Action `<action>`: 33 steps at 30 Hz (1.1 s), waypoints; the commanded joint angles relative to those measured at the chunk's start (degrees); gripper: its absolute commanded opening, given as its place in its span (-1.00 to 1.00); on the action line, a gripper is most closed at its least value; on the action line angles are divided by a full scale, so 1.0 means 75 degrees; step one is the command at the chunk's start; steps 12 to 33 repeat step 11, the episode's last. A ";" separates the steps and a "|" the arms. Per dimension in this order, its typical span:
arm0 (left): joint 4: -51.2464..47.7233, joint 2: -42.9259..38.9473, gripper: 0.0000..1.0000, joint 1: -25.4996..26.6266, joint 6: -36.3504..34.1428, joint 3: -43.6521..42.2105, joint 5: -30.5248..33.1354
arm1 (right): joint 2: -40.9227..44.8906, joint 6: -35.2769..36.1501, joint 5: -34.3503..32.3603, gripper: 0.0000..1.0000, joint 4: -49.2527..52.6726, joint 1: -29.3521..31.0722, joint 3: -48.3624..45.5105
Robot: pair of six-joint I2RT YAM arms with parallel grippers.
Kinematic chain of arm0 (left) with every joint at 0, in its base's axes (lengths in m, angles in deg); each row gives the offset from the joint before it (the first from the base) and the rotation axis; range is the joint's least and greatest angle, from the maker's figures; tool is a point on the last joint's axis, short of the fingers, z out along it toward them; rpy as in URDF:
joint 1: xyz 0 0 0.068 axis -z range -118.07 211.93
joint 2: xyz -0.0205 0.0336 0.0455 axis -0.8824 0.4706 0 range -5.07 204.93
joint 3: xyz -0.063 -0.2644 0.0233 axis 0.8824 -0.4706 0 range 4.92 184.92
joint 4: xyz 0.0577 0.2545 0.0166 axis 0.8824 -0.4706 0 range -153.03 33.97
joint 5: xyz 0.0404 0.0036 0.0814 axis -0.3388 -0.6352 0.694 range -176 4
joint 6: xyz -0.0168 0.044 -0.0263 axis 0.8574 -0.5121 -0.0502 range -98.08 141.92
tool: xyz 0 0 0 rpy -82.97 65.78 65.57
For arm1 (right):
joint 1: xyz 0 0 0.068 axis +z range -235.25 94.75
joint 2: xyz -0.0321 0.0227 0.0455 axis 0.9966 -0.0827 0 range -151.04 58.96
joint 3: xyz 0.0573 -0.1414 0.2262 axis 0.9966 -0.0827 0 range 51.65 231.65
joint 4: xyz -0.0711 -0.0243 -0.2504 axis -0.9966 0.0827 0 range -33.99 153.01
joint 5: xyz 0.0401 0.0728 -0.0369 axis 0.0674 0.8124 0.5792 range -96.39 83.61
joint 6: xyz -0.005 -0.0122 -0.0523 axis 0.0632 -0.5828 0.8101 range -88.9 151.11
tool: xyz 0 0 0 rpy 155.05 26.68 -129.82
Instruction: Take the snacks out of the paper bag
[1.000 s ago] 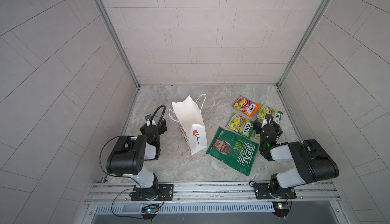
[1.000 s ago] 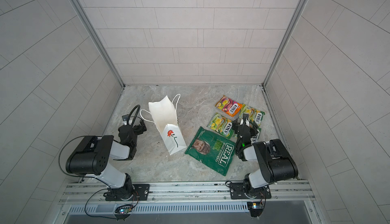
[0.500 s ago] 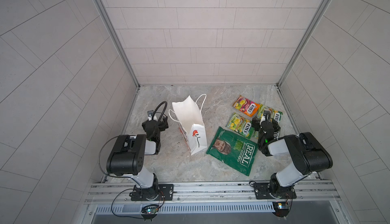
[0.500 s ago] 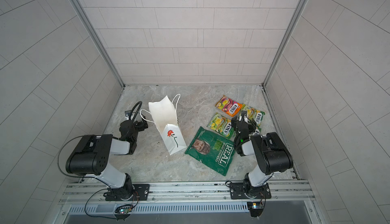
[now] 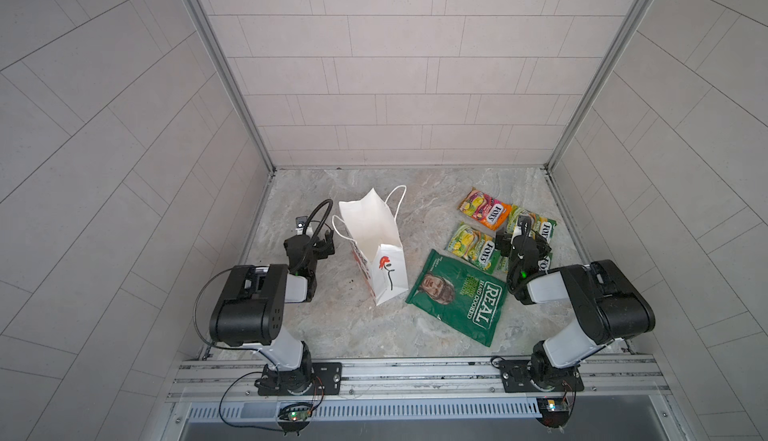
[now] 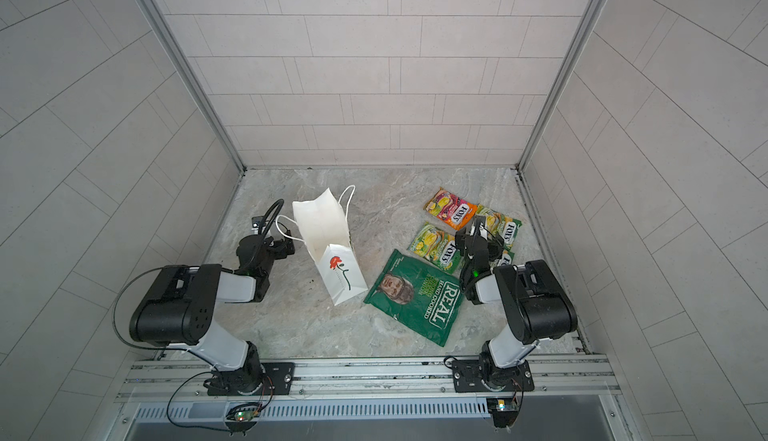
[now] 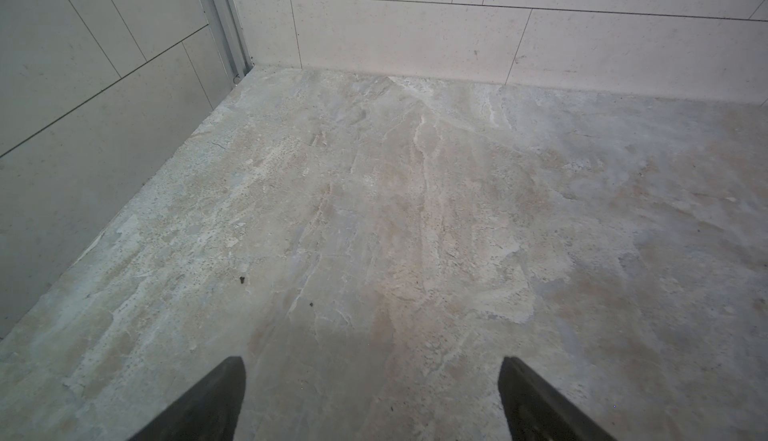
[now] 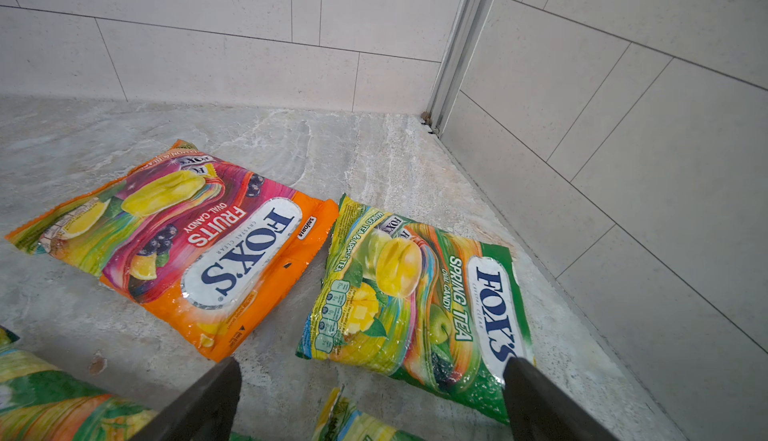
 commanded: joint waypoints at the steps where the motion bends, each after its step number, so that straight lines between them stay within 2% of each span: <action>1: 0.0056 -0.0086 1.00 0.0032 -0.0066 0.0148 -0.0047 | 0.0028 0.0072 -0.0081 0.99 0.0045 -0.0030 0.0006; 6: 0.0277 -0.0092 1.00 0.0037 0.0067 0.0036 0.0224 | 0.0029 0.0072 -0.0082 0.99 0.0045 -0.0027 0.0001; 33: 0.0394 -0.0092 1.00 0.0020 0.0072 -0.0033 0.0182 | 0.0036 0.0064 -0.0079 0.99 0.0045 -0.0027 -0.0006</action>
